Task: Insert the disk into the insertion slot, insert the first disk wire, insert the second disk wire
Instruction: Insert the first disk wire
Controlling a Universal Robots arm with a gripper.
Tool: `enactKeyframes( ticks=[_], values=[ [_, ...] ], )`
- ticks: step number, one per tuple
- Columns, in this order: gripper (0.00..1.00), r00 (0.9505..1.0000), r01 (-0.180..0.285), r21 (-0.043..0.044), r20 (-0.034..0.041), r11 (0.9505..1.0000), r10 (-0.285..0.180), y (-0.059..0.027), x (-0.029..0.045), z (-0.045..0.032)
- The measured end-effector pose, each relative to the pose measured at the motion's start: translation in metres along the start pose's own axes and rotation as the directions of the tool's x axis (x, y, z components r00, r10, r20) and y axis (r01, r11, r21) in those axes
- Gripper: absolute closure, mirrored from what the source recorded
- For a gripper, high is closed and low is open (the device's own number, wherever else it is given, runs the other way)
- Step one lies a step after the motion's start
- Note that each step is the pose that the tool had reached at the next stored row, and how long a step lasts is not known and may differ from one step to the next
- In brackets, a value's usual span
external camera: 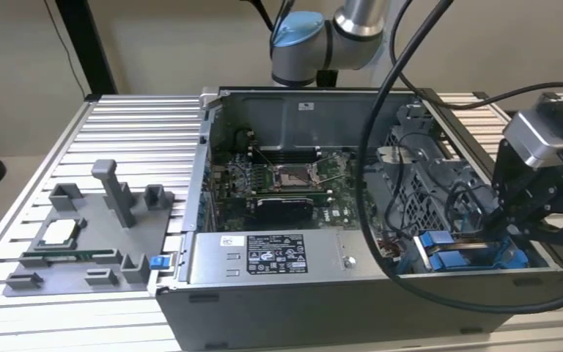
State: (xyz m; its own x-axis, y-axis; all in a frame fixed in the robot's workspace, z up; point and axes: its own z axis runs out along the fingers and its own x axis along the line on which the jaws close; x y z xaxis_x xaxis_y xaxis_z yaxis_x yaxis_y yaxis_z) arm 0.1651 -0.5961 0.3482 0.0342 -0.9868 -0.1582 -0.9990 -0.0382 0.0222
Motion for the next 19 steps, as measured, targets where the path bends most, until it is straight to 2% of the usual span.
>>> enactKeyframes(
  ticks=[3, 10, 15, 19],
  values=[
    [1.0, 1.0, 0.0, -0.0005, 0.0, 1.0, 0.0, -0.0004, -0.0066, 0.0018],
    [1.0, 1.0, 0.0, -0.0007, -0.0002, 1.0, 0.0, -0.0004, -0.0068, 0.0021],
    [1.0, 1.0, 0.0, -0.0008, -0.0032, 1.0, 0.0, -0.0004, -0.0062, 0.0033],
    [1.0, 1.0, -0.002, -0.0007, -0.0089, 1.0, 0.002, -0.0005, -0.0058, 0.0054]
  ],
)
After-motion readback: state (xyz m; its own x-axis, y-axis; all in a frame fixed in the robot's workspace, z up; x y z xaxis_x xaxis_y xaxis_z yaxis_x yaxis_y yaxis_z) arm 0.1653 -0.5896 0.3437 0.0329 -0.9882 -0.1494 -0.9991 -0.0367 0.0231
